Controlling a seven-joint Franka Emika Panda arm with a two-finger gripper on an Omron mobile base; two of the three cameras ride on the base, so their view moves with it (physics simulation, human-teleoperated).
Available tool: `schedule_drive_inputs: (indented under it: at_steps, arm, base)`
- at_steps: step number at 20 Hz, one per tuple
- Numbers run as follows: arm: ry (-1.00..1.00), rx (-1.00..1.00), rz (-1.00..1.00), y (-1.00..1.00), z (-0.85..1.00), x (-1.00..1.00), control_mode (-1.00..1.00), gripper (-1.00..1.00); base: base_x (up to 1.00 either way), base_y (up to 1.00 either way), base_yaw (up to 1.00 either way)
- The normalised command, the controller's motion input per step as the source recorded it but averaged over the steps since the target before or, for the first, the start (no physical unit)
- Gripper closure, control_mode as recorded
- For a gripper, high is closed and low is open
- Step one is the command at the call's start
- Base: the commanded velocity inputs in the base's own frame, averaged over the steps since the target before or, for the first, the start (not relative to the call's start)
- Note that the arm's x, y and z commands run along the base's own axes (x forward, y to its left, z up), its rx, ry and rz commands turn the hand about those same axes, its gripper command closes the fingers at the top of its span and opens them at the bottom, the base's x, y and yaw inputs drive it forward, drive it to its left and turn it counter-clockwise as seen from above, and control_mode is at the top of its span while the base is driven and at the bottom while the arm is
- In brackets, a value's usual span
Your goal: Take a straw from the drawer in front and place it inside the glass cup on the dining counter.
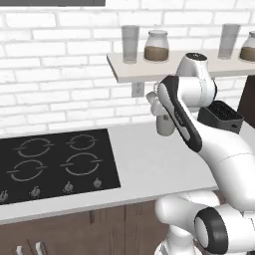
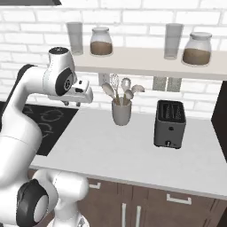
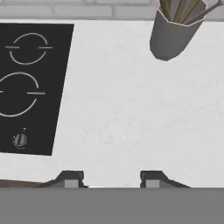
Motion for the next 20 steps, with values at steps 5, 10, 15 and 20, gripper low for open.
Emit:
schedule_drive_inputs:
  at_steps: [5,10,15,20]
  arm:
    - [0.0,0.0,0.0,0.0,0.0,0.0,1.0,-1.0]
    - [0.0,0.0,0.0,0.0,0.0,0.0,1.0,-1.0]
    - [0.0,0.0,0.0,0.0,0.0,0.0,1.0,-1.0]
    - [0.0,0.0,0.0,0.0,0.0,0.0,1.0,-1.0]
  base:
    - [-0.38,0.09,0.01]
    - [-0.64,0.58,-0.01]
    - [-0.09,0.73,-0.34]
    - [0.12,0.58,-0.74]
